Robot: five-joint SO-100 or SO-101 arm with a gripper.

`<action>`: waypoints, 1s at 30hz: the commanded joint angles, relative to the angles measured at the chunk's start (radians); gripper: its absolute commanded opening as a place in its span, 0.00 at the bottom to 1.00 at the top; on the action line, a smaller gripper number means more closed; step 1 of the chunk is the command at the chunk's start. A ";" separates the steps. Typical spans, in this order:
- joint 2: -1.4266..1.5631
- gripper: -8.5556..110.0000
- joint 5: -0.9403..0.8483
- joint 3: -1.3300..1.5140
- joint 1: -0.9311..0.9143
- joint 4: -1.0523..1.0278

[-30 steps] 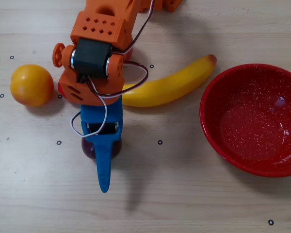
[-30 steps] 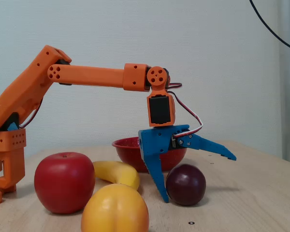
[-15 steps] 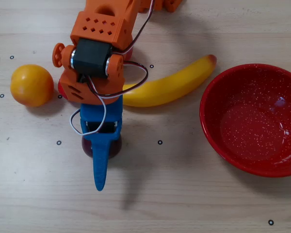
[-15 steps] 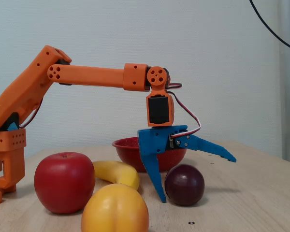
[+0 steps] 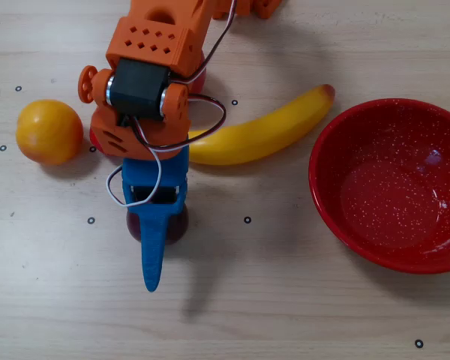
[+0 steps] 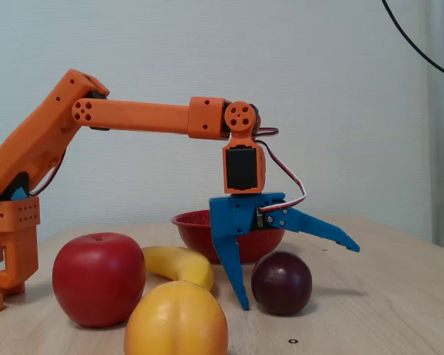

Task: Put plum in the red bowl.

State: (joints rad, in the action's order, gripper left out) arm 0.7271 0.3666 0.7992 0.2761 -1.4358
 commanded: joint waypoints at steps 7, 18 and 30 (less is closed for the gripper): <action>0.061 0.61 -0.008 -0.098 0.031 0.035; 0.043 0.60 0.000 -0.114 0.041 0.058; 0.040 0.54 0.011 -0.115 0.048 0.071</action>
State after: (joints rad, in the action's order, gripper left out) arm 0.7118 0.3605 0.7655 0.2761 -1.3867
